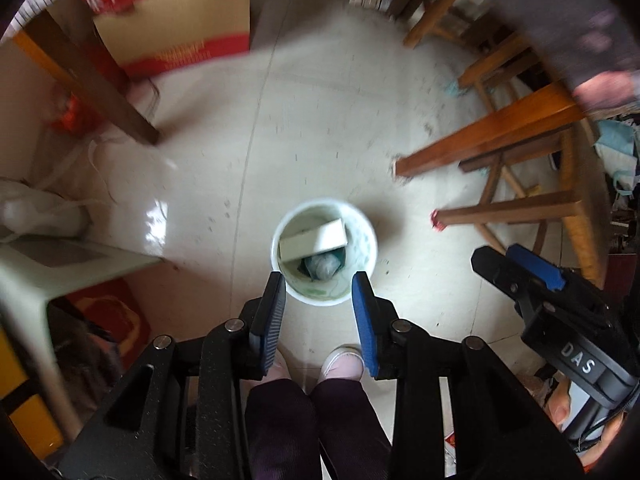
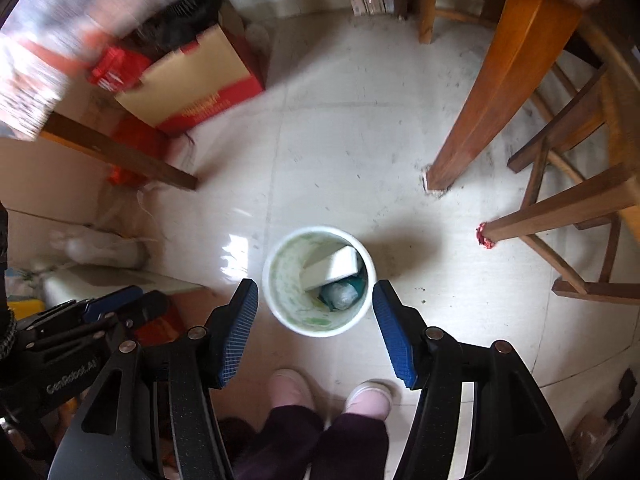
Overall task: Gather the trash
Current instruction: 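Raise both tools back toward the table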
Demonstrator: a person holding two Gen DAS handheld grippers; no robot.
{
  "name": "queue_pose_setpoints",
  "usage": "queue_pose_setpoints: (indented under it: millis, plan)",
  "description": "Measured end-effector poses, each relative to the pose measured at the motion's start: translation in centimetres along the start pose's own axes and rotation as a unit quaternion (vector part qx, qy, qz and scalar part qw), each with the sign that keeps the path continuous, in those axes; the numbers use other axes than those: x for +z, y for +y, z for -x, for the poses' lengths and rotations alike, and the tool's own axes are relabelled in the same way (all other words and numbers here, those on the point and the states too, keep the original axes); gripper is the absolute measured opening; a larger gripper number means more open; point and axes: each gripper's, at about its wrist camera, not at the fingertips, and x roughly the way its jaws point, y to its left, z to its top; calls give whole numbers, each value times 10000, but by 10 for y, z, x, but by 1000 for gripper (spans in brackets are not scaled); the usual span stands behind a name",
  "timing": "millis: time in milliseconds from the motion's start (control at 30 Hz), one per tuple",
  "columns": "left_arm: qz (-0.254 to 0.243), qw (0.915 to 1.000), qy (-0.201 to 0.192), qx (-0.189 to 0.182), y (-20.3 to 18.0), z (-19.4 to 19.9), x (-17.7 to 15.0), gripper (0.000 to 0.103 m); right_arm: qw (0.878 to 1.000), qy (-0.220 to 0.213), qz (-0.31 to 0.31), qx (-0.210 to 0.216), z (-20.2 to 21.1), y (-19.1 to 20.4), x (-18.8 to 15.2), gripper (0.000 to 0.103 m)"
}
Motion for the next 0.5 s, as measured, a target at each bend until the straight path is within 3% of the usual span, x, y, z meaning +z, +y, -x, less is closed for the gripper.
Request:
queue_pose_setpoints:
  millis: [267, 500]
  plan:
    - [-80, 9969, -776, -125, -27, 155, 5, 32, 9964, -808, 175, 179, 144, 56, 12, 56]
    - [-223, 9856, -1657, -270, -42, 291, 5, 32, 9867, -1585, 285, 239, 255, 90, 7, 56]
